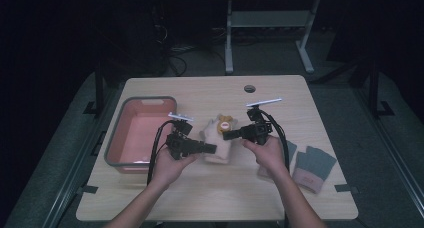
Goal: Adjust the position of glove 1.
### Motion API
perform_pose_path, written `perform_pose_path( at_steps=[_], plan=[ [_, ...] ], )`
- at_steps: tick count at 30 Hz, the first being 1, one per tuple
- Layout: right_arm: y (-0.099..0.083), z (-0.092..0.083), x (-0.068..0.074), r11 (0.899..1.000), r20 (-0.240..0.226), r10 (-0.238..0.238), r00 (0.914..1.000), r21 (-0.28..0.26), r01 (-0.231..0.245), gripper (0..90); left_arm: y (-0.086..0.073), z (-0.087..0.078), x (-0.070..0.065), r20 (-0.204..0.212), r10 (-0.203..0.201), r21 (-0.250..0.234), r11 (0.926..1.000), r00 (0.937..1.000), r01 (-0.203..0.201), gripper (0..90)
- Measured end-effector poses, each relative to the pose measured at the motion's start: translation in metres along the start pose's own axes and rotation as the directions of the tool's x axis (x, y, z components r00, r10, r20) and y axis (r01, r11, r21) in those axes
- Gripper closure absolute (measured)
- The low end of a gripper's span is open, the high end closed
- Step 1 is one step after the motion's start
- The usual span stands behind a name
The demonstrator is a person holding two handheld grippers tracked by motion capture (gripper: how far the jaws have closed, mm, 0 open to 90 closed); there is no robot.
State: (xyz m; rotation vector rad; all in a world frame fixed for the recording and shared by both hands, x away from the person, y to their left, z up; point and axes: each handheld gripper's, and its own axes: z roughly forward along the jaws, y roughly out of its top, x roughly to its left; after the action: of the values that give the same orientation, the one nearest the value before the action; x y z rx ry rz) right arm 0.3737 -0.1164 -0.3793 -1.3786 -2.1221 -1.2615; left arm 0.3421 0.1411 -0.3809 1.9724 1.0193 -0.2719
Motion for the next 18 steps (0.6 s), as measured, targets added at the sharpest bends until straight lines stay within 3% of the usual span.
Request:
perform_pose_path(
  at_steps=[10,18],
  plan=[
    [0.014,-0.003,0.013,1.0,-0.015,-0.009,0.9998,-0.008,0.009,79.9,0.011,-0.017,-0.003,-0.006,0.022,-0.016,0.9996,0.9998,-0.022,68.2],
    [0.025,0.0,0.021,1.0,-0.012,-0.021,0.9997,0.004,0.021,80.1,0.015,-0.027,0.001,-0.001,0.014,-0.029,0.9995,0.9999,-0.014,68.2]
  ],
)
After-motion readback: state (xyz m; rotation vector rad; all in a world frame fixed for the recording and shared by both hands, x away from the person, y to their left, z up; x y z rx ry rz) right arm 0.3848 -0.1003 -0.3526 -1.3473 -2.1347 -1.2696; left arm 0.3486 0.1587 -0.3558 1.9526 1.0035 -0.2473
